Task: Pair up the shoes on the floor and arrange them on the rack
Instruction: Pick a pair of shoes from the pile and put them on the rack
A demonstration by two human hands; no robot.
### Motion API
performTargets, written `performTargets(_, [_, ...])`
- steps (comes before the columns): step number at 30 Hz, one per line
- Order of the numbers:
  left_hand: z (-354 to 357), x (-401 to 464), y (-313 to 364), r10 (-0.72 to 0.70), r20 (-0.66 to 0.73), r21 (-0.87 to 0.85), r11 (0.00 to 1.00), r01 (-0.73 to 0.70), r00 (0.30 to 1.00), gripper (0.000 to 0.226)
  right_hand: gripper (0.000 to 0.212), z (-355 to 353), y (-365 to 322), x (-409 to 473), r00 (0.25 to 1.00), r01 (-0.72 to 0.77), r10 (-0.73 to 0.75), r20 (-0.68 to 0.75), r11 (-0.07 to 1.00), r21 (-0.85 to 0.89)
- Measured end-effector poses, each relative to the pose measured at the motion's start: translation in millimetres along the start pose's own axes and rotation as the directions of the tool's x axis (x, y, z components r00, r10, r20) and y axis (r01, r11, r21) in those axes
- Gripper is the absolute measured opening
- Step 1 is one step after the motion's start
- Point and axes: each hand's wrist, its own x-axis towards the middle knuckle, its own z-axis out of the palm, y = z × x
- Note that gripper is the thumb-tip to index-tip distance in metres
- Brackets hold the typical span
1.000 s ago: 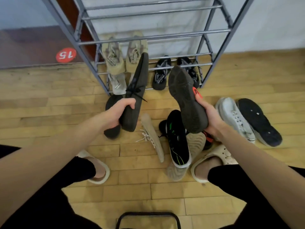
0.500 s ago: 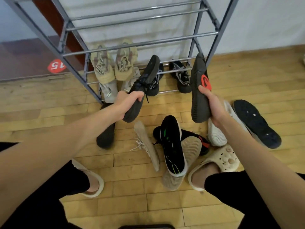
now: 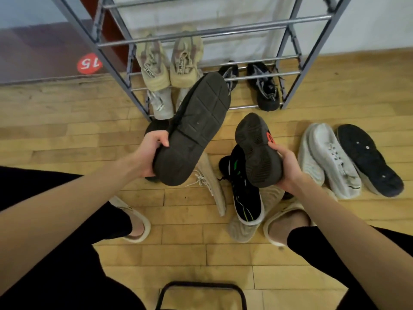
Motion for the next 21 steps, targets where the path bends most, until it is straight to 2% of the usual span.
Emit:
performTargets(4, [-13.6, 1.5, -10.5, -0.047, -0.032, -0.024, 0.999, 0.046, 0.998, 0.044, 0.033, 8.9, 6.7, -0.2, 1.000, 0.007, -0.007, 0.020, 1.000, -0.007])
performTargets(7, [-22.4, -2.5, -30.5, -0.140, -0.120, -0.028, 0.990, 0.137, 0.983, 0.035, 0.025, 22.1, 14.8, 5.0, 0.999, -0.011, 0.015, 0.037, 0.995, -0.099])
performTargets(9, [-30.0, -6.4, -49.7, -0.189, -0.173, -0.042, 0.982, 0.185, 0.967, 0.025, 0.032, 33.4, 23.4, 11.0, 0.999, -0.040, 0.042, 0.009, 0.981, -0.189])
performTargets(11, [-38.8, -10.5, -67.8, -0.243, -0.197, -0.056, 0.970, 0.237, 0.950, 0.026, 0.047, 48.0, 33.6, 20.6, 0.996, -0.088, 0.076, -0.055, 0.959, -0.270])
performTargets(15, [-56.8, -15.0, -91.4, -0.337, -0.203, -0.083, 0.941, 0.327, 0.919, 0.033, 0.042, 70.8, 48.4, 30.3, 0.987, -0.112, 0.049, -0.155, 0.894, -0.434])
performTargets(18, [-72.1, -15.4, -102.2, -0.404, -0.159, -0.148, 0.912, 0.383, 0.901, 0.037, 0.049, 82.9, 57.3, 35.9, 0.982, -0.124, 0.052, -0.181, 0.900, -0.418])
performTargets(21, [-84.2, -12.9, -108.1, -0.411, -0.130, -0.183, 0.904, 0.386, 0.902, 0.045, 0.050, 94.4, 62.3, 43.5, 0.980, -0.101, 0.016, -0.198, 0.899, -0.426])
